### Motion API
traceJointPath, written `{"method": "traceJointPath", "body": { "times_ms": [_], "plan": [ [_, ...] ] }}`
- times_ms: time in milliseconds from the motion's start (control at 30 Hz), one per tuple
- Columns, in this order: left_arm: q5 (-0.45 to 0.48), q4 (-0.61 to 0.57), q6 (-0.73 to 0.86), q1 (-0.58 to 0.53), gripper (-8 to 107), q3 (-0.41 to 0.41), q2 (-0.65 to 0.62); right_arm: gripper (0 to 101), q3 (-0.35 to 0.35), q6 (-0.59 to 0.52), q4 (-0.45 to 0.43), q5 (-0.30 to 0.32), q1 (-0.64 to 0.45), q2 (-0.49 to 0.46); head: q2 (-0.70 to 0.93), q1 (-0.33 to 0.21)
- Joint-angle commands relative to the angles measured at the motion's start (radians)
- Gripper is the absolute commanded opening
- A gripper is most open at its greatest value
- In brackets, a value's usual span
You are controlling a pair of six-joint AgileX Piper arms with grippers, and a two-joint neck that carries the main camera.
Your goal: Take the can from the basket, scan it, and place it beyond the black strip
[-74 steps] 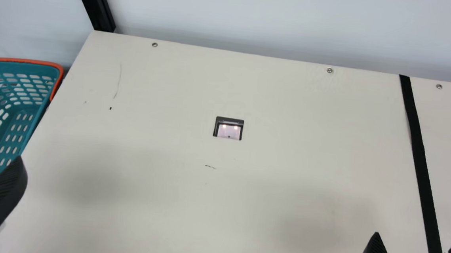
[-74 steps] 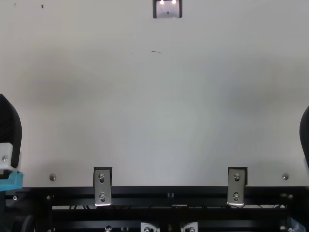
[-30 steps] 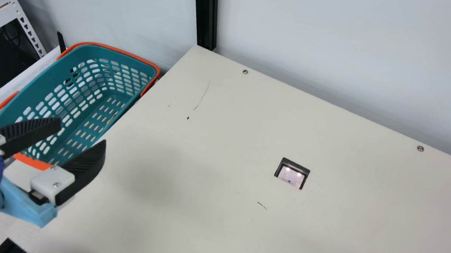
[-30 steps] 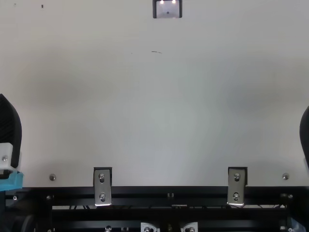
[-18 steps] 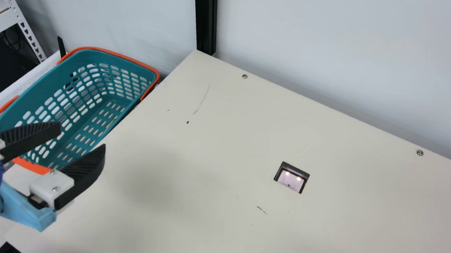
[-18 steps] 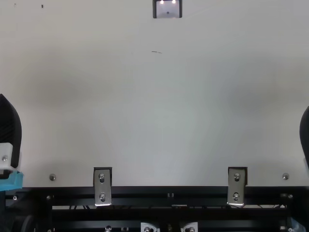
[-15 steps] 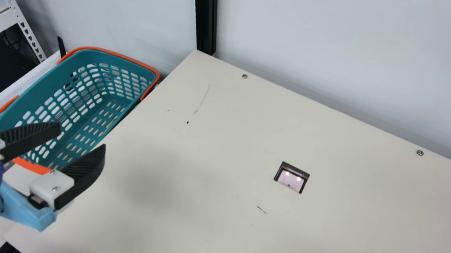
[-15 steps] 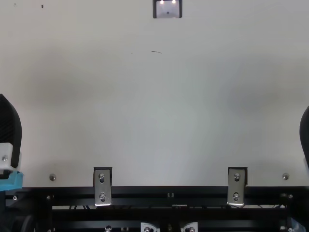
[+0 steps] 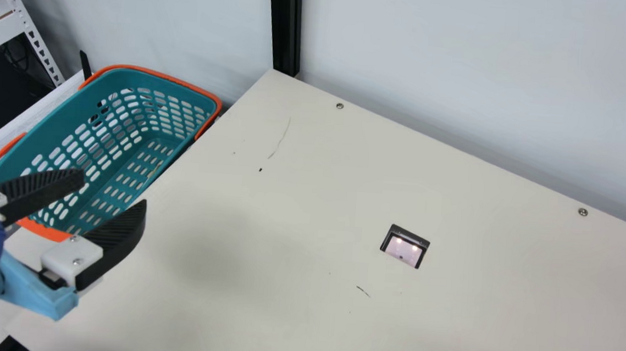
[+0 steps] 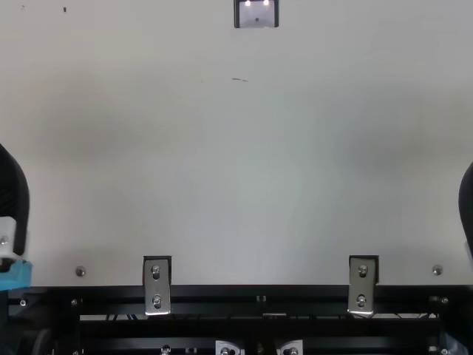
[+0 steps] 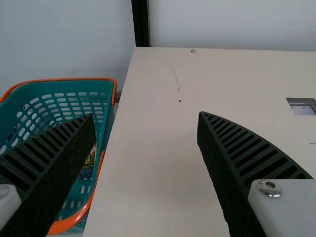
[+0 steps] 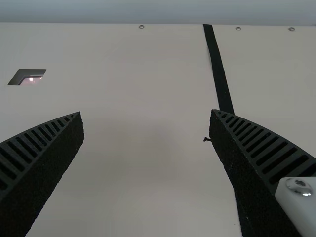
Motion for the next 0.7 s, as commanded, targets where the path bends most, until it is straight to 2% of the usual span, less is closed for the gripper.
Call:
{"method": "traceJointPath", "body": {
  "times_ms": [0, 200, 400, 533, 667],
  "plan": [
    [-0.009, 0.017, -0.036, 0.005, 90, -0.044, 0.025, 101, 0.000, 0.000, 0.000, 0.000, 0.000, 0.000, 0.006, -0.034],
    [0.005, 0.108, -0.170, 0.012, 90, -0.239, 0.167, 101, 0.000, 0.000, 0.000, 0.000, 0.000, 0.000, 0.006, -0.034],
    [0.095, 0.155, -0.268, 0.014, 90, -0.451, 0.376, 101, 0.000, 0.000, 0.000, 0.000, 0.000, 0.000, 0.006, -0.034],
    [0.142, 0.092, -0.235, 0.063, 90, -0.527, 0.518, 101, 0.000, 0.000, 0.000, 0.000, 0.000, 0.000, 0.006, -0.034],
    [0.152, -0.080, -0.059, 0.208, 90, -0.569, 0.663, 101, 0.000, 0.000, 0.000, 0.000, 0.000, 0.000, 0.006, -0.034]
  ]
}}
